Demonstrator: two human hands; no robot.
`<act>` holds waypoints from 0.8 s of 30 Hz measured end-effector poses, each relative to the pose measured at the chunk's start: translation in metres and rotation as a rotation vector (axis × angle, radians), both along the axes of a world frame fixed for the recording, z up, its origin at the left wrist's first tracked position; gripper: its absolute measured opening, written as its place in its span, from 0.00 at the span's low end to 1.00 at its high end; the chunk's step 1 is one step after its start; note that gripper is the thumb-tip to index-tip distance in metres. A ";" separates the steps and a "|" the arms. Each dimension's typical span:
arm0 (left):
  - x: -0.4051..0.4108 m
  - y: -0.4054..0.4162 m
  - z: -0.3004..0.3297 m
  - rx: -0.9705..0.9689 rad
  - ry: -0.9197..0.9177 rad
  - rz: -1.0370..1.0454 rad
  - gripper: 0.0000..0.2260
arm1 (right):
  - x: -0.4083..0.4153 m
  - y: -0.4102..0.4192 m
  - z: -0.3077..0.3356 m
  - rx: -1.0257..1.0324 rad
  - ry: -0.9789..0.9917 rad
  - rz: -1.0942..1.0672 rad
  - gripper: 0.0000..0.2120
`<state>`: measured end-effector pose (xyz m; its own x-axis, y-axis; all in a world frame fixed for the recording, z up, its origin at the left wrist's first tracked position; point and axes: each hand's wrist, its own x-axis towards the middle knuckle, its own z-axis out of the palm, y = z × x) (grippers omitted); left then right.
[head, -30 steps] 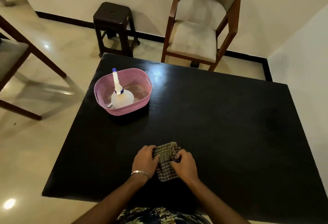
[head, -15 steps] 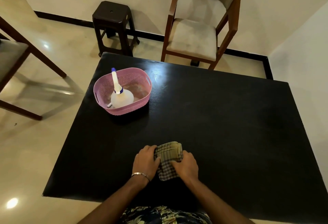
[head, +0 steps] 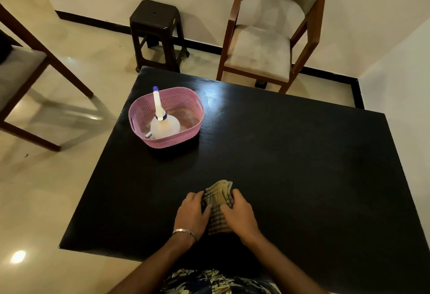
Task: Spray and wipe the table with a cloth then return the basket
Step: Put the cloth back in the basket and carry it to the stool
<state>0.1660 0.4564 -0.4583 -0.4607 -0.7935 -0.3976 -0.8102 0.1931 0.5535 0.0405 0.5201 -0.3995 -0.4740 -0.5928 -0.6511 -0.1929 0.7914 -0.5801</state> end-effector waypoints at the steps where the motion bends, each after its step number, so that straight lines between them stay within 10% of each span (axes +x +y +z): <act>1: 0.000 0.000 0.002 0.066 0.023 0.059 0.24 | 0.000 -0.004 0.005 -0.012 -0.073 -0.066 0.09; 8: -0.001 -0.019 0.024 1.327 0.555 0.804 0.17 | -0.018 -0.021 0.042 -0.020 -0.494 -0.356 0.13; 17: 0.012 -0.046 0.028 1.109 0.633 0.668 0.10 | -0.020 -0.017 0.024 0.018 -0.875 -0.573 0.14; 24: -0.027 -0.104 0.085 0.690 0.737 0.570 0.09 | -0.041 -0.093 0.072 -0.264 -0.111 -0.119 0.13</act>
